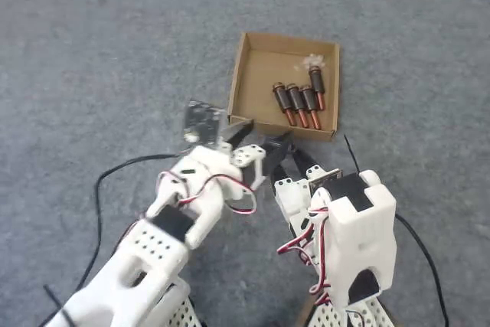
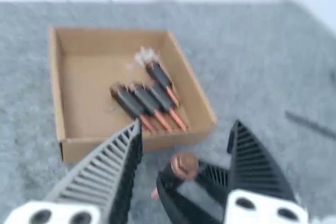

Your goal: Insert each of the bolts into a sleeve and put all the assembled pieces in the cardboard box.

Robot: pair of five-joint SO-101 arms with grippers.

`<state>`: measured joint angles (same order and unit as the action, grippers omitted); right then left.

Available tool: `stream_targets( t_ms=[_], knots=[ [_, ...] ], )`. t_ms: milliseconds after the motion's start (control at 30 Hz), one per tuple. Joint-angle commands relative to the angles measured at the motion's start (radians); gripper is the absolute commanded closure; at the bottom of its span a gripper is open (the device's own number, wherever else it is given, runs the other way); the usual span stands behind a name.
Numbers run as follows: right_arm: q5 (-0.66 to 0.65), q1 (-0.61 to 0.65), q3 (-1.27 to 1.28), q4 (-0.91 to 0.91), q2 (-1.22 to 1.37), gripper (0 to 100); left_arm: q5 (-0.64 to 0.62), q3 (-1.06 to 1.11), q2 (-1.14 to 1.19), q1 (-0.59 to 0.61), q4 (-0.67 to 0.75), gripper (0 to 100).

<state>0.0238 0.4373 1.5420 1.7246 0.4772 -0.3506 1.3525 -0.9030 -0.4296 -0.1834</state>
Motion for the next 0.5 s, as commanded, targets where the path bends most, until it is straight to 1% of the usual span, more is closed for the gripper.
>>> stream_targets(
  t_ms=[0, 67, 200, 233, 300, 467],
  knots=[
    [-0.011, -0.016, -0.021, 0.018, -0.018, 99.2, -0.008, 0.018, -0.189, 0.077, -0.054, 76],
    [-0.011, -0.016, -0.02, 0.018, -0.018, 99.2, -0.008, 0.033, -0.229, 0.112, -0.054, 81],
    [-0.011, -0.016, -0.02, 0.018, -0.018, 99.2, -0.008, 0.045, -0.25, 0.149, -0.055, 97],
    [-0.011, -0.016, -0.02, 0.018, -0.018, 99.2, -0.008, 0.045, -0.25, 0.157, -0.055, 100],
    [-0.011, -0.016, -0.02, 0.018, -0.018, 99.2, -0.008, 0.047, -0.255, 0.178, -0.057, 98],
    [-0.011, -0.016, -0.015, 0.018, -0.018, 99.2, -0.008, 0.054, -0.255, 0.247, -0.057, 99]
  ],
)
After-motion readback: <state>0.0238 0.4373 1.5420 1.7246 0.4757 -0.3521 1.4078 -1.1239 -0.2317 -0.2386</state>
